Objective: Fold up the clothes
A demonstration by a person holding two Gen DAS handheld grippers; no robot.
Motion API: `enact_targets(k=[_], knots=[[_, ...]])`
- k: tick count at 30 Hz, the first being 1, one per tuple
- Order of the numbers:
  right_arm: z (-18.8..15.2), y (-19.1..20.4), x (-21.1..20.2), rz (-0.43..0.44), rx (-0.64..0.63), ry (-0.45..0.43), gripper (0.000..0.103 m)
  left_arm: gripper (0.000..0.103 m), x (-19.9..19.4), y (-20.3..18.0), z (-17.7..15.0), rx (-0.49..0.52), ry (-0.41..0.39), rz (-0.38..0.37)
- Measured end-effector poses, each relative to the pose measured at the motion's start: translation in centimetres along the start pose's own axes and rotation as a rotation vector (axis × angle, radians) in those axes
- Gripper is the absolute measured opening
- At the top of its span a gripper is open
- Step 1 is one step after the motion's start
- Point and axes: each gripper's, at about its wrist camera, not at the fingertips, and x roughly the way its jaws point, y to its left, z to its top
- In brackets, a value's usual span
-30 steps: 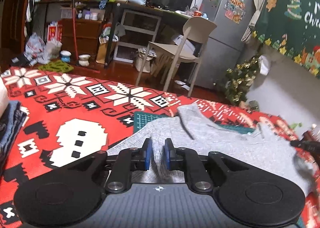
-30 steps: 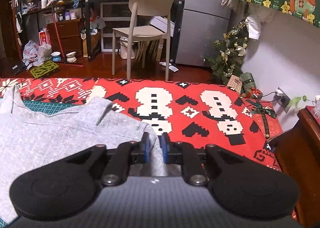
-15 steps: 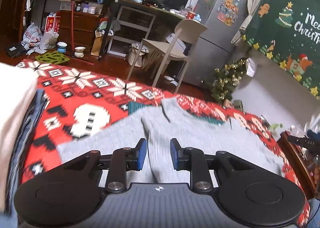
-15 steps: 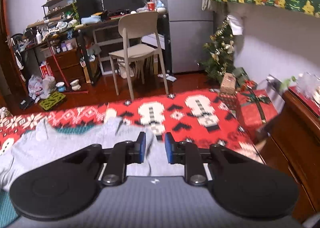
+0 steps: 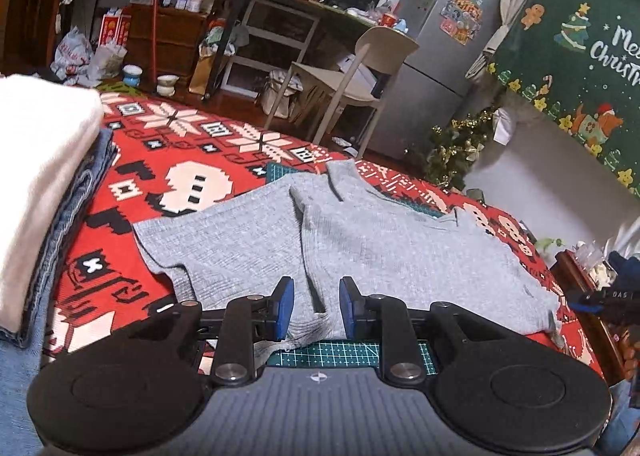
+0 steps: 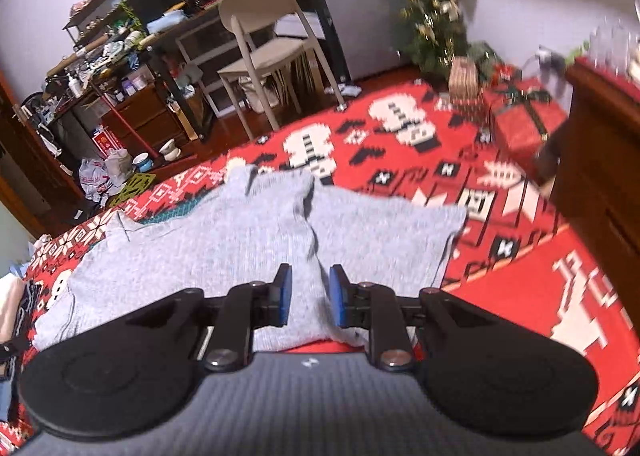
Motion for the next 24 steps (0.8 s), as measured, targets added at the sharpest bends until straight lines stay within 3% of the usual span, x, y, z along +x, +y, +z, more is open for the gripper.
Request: enact_targets(k=[4, 6, 11, 13, 15, 16, 21, 23, 24], knots=[[-0.2, 0.0, 1.2, -0.014, -0.009, 0.028, 0.023, 0.024, 0.7, -1.2, -0.4, 0.089, 0.029, 0.008], [-0.3, 0.0, 1.7, -0.023, -0.02, 0.041, 0.023, 0.031, 1.2, -2.3, -0.8, 0.164, 0.036, 0.014], [-0.5, -0.7, 2.3, -0.034, 0.001, 0.061, 0.023, 0.032, 2.8, -3.2, -1.8, 0.263, 0.06, 0.089], [-0.6, -0.7, 2.6, -0.036, -0.003, 0.07, 0.023, 0.031, 3.2, -2.9, -1.9, 0.253, 0.077, 0.099], [-0.6, -0.4, 2.9, -0.035, -0.019, 0.08, 0.023, 0.012, 3.3, -2.4, -1.9, 0.226, 0.079, 0.096], [-0.7, -0.2, 3.1, -0.035, -0.027, 0.085, 0.023, 0.009, 3.2, -2.1, -1.8, 0.206, 0.076, 0.09], [-0.8, 0.5, 3.9, -0.035, -0.068, 0.11, 0.023, 0.005, 3.2, -1.2, -1.5, 0.123, 0.072, 0.066], [-0.9, 0.7, 4.2, -0.035, -0.081, 0.12, 0.015, 0.005, 3.1, -1.1, -1.5, 0.117, 0.076, 0.071], [-1.0, 0.6, 4.1, -0.041, -0.075, 0.125, 0.003, 0.005, 2.9, -0.9, -1.5, 0.108, 0.079, 0.074]])
